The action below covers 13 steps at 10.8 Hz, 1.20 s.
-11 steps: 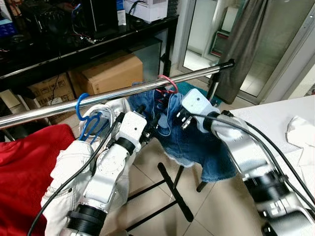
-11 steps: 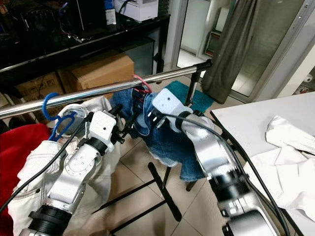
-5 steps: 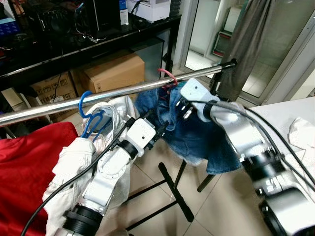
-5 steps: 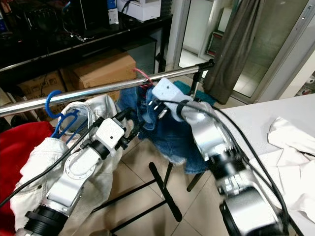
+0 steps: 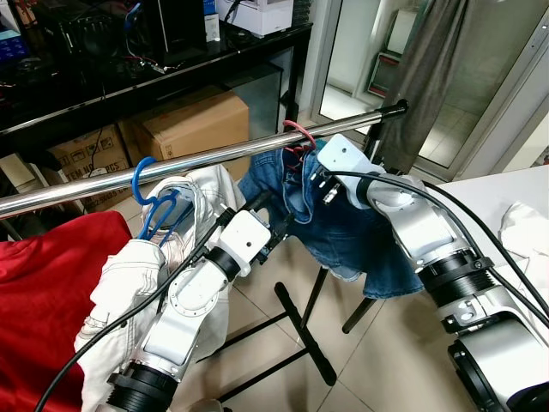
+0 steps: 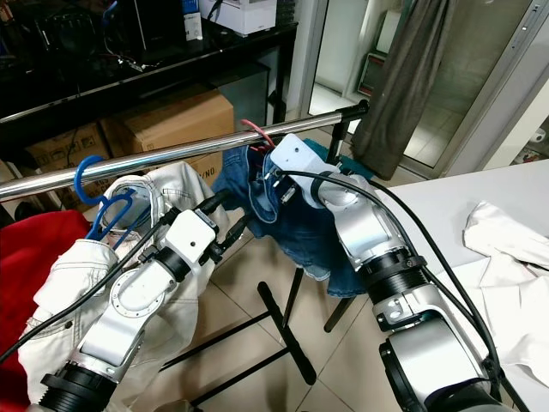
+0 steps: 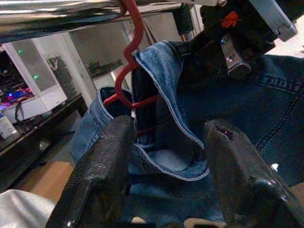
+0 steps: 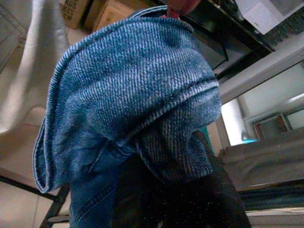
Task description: Hang hanger
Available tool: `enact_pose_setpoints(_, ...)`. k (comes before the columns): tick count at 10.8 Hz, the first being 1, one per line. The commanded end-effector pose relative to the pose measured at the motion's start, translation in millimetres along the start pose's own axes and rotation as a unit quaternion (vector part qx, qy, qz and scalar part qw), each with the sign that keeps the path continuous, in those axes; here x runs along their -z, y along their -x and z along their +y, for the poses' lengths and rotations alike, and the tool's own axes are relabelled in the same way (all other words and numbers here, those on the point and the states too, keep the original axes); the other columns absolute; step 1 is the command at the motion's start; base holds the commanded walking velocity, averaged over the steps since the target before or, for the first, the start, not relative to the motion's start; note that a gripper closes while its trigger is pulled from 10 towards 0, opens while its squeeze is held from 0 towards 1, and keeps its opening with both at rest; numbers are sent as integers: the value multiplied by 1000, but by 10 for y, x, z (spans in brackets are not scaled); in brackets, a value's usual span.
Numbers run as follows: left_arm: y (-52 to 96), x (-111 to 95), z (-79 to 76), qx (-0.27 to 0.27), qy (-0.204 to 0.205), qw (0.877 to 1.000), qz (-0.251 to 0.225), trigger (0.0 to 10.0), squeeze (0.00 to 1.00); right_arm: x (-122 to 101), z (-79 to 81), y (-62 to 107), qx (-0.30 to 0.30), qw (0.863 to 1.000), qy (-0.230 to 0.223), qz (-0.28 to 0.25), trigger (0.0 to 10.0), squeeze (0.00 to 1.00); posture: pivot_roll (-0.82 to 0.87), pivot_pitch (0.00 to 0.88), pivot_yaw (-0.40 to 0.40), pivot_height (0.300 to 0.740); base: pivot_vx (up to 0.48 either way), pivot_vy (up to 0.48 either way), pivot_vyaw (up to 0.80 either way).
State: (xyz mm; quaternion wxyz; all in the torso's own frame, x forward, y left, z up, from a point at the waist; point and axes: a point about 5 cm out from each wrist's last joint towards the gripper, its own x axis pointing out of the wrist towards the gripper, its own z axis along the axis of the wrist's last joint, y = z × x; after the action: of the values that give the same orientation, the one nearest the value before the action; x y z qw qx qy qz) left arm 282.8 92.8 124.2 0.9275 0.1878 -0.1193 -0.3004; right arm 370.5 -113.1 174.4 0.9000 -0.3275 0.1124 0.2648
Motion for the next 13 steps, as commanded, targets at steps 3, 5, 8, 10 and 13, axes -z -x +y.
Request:
enact_pose_setpoints(3,-6,-66,-20,7,-4,1000,-17,10000,0,-62,-87,30,11,1000,4,-18,10000,1000,117,0,-62,723,0,0,0)
enact_pose_setpoints(5,-4,-67,-23,6,1,1000,-18,10000,0,-40,-89,83,8,1000,-10,-26,10000,0,116,0,-61,723,0,0,0)
enact_pose_setpoints(8,17,-17,98,-78,109,991,-9,10000,0,125,-63,316,30,996,-75,-47,10000,0,115,0,-59,723,0,0,0)
enact_pose_setpoints(10,60,80,68,-106,158,982,6,10000,0,336,-66,525,102,982,-140,-73,10000,0,98,0,-50,723,0,0,0)
enact_pose_setpoints(13,23,86,40,-103,173,979,9,10000,0,377,-43,674,174,961,-187,-103,10000,0,74,0,-33,723,0,0,0)
